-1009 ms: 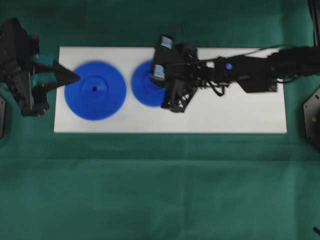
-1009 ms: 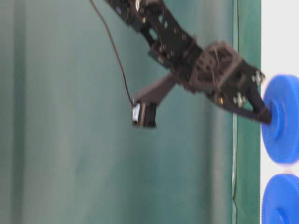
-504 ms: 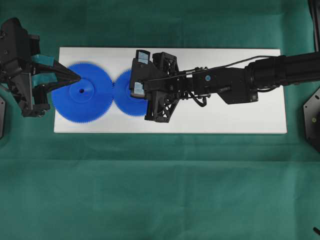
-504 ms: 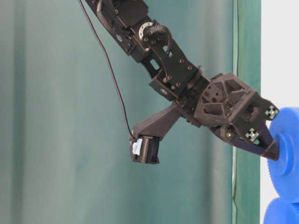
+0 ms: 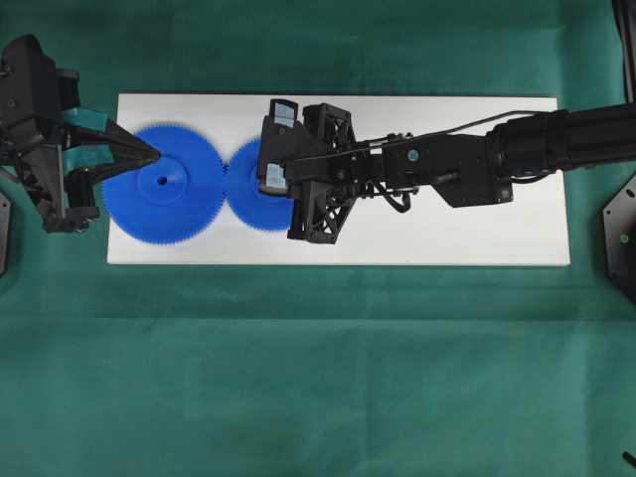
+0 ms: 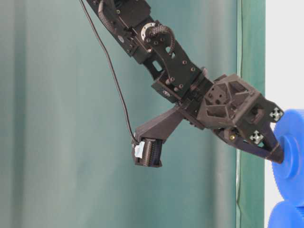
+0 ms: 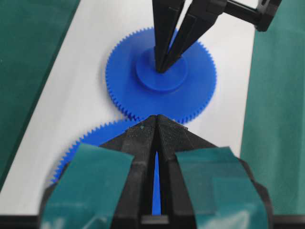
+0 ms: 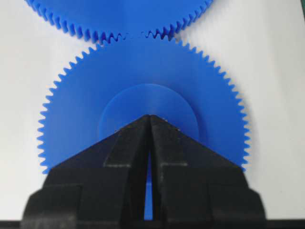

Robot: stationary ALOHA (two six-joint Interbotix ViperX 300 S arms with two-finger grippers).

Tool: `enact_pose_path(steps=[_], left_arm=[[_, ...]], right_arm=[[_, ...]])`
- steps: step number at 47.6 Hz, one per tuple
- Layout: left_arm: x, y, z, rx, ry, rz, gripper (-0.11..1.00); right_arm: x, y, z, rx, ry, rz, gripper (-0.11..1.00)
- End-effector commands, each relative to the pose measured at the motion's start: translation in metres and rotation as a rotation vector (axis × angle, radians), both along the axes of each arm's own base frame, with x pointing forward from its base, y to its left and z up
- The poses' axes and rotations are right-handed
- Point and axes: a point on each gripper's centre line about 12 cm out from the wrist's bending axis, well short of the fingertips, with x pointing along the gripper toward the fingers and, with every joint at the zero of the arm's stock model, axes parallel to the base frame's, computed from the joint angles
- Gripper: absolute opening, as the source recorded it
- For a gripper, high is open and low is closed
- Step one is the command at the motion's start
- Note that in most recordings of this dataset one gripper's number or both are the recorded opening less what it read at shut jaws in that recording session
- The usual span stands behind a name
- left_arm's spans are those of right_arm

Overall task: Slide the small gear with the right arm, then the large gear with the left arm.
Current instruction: 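Slide the small gear back right to its starting spot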

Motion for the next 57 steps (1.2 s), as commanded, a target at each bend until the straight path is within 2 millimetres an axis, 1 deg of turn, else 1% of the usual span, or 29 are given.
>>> enact_pose_path(steps=[1, 22, 30, 36, 42, 49, 52, 53, 57], left_arm=[[0.002, 0.000, 0.005, 0.002, -0.020, -0.001, -0.01], [0.002, 0.000, 0.005, 0.003, -0.021, -0.002, -0.01], [0.002, -0.001, 0.005, 0.002, -0.020, -0.005, -0.01], [0.002, -0.001, 0.005, 0.003, -0.021, -0.007, -0.01], [0.002, -0.002, 0.005, 0.002, -0.020, -0.008, -0.01], [0.002, -0.002, 0.005, 0.001, -0.019, -0.008, -0.01], [0.002, -0.002, 0.005, 0.001, -0.019, -0.008, -0.01], [0.002, -0.002, 0.005, 0.001, -0.020, -0.008, -0.01], [0.003, -0.002, 0.006, 0.002, -0.025, -0.008, -0.01]], right_arm=[[-0.005, 0.008, -0.014, 0.003, 0.061, 0.005, 0.50], [-0.007, 0.005, -0.013, 0.007, 0.060, -0.006, 0.50], [-0.014, 0.001, -0.008, 0.015, 0.055, -0.027, 0.50], [-0.024, -0.008, -0.008, 0.042, 0.057, -0.089, 0.50], [-0.040, -0.018, -0.013, 0.076, 0.078, -0.163, 0.50], [-0.068, -0.028, -0.020, 0.109, 0.113, -0.243, 0.50], [-0.082, -0.032, -0.022, 0.122, 0.130, -0.280, 0.50], [-0.090, -0.034, -0.024, 0.130, 0.138, -0.300, 0.50], [-0.113, -0.041, -0.027, 0.149, 0.158, -0.358, 0.50]])
